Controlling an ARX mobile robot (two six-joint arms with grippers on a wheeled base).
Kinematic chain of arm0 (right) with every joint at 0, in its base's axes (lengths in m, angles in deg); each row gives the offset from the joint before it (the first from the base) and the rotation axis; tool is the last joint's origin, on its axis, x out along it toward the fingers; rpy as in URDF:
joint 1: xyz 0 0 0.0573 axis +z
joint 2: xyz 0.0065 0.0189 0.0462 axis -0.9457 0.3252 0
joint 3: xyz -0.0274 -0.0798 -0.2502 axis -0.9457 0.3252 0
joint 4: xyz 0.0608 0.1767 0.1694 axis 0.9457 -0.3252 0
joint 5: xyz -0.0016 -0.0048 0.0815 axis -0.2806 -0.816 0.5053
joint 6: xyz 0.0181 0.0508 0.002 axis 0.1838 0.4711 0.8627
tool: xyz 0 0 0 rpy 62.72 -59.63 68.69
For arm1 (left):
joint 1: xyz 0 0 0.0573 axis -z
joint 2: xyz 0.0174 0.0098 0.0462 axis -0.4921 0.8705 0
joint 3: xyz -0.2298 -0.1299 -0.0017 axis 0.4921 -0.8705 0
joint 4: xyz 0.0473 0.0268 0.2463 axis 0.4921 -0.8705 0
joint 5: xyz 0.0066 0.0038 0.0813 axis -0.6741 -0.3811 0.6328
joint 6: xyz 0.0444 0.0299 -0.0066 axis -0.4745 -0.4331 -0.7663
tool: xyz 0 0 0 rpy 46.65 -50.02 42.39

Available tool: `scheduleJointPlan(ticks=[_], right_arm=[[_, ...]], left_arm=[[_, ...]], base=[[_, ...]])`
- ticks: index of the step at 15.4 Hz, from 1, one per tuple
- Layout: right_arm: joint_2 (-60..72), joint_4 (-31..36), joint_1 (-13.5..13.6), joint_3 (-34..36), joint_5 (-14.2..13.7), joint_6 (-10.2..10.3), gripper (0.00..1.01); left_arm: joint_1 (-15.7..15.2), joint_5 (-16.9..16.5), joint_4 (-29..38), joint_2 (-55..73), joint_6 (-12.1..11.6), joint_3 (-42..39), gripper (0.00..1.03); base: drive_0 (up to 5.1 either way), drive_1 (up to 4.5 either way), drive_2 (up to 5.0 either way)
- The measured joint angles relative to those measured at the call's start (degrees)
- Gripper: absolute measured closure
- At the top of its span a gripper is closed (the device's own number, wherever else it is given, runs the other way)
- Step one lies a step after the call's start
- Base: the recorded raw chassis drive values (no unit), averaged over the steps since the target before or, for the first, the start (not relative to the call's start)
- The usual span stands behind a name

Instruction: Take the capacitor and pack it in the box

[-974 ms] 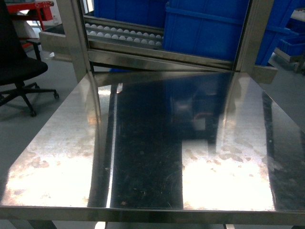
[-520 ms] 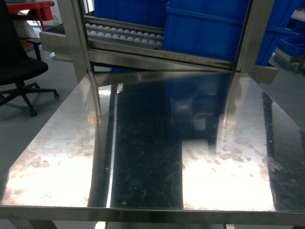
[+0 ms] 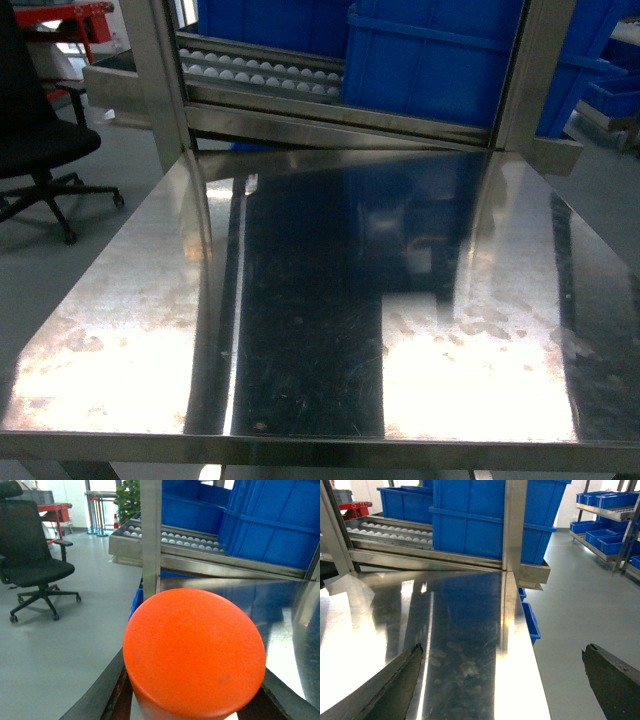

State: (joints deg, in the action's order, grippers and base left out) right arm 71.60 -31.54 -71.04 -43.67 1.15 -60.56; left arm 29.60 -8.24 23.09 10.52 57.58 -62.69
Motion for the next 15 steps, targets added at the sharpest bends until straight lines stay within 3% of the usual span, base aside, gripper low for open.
scheduleJointPlan(ticks=[1, 2, 15], right_arm=[[0.00, 0.00, 0.00, 0.00, 0.02, 0.02, 0.03], [0.00, 0.00, 0.00, 0.00, 0.00, 0.02, 0.03], [0.00, 0.00, 0.00, 0.00, 0.02, 0.00, 0.03]], left_arm=[[0.00, 0.02, -2.43, -1.79, 0.00, 0.04, 0.58], [0.00, 0.07, -11.21, -8.48, 0.02, 0.04, 0.58], [0.00, 0.02, -10.45, -9.53, -0.02, 0.04, 0.58]], base=[[0.0, 0.00, 0.0], [0.0, 0.00, 0.0], [0.0, 0.00, 0.0]])
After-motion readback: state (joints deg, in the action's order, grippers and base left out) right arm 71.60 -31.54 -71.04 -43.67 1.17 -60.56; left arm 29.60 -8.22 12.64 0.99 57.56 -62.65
